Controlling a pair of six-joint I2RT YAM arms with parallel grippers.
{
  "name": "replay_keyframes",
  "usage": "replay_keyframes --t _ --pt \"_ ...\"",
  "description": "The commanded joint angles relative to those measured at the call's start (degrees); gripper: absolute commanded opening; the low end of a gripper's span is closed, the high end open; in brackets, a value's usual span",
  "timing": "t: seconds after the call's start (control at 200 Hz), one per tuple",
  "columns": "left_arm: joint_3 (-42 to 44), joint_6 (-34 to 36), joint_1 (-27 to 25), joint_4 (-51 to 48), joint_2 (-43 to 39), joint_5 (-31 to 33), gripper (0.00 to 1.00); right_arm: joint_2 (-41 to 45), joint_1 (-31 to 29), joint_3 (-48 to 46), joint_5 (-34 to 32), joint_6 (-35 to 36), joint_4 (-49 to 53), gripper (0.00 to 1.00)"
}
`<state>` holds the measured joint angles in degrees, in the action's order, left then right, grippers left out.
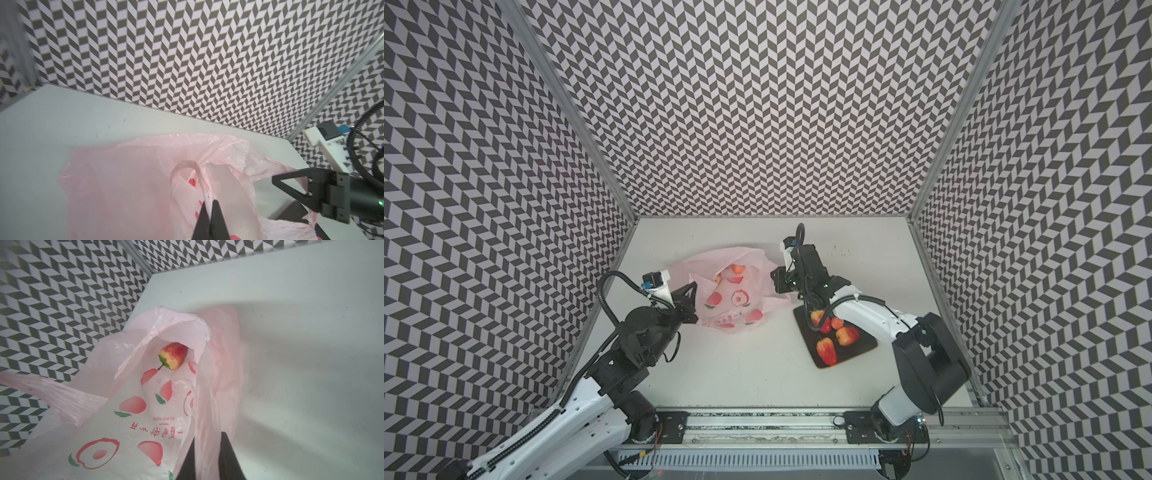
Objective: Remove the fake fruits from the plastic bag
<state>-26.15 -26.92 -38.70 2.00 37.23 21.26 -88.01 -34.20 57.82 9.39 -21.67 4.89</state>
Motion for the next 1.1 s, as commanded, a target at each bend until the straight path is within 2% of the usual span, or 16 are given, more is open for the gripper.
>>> replay_keyframes --t 0.0,0.095,0.18,0.27,0.396,0.471,0.561,0.676,0.831,1.022,1.097 --pt "0.49 -4.91 -1.91 4.41 0.81 5.11 0.00 3.69 0.42 0.22 -2.04 2.34 -0.51 0.27" --pt "0.23 -5.87 -1.95 6.59 2.40 6.61 0.00 4.65 0.40 1.94 -1.14 3.17 1.60 0.50" --pt "-0.37 -5.81 -1.93 7.87 3.23 7.73 0.00 6.28 0.44 3.90 -1.30 4.23 4.61 0.65" --pt "-0.92 -6.51 -1.91 8.38 3.50 8.30 0.00 9.61 0.45 5.53 -3.98 5.33 8.26 0.73" --pt "-0.47 -8.64 -2.00 9.16 3.15 9.01 0.00 15.72 0.45 4.84 -7.88 8.61 9.50 0.77" --pt "-0.39 -9.93 -1.96 9.29 2.85 9.62 0.00 18.82 0.44 4.82 -8.25 10.88 10.12 0.76" --pt "-0.05 -10.98 -2.04 10.08 2.39 10.24 0.00 20.54 -0.58 5.65 -4.44 13.37 9.78 0.70" --pt "0.39 -12.34 -2.03 11.23 1.72 11.21 0.00 19.08 -7.06 6.61 -2.82 14.78 7.05 0.60" --pt "0.22 -12.20 -2.40 12.31 1.36 11.64 0.00 10.76 -13.03 7.43 -0.95 11.13 3.65 0.51" --pt "0.93 -12.45 -4.52 14.87 0.82 14.39 0.00 -0.55 -15.56 7.95 -1.68 5.87 -4.14 0.38" --pt "1.16 -12.57 -5.06 14.79 0.65 14.90 0.00 -6.49 -15.61 10.86 -3.19 2.16 -5.14 0.38"
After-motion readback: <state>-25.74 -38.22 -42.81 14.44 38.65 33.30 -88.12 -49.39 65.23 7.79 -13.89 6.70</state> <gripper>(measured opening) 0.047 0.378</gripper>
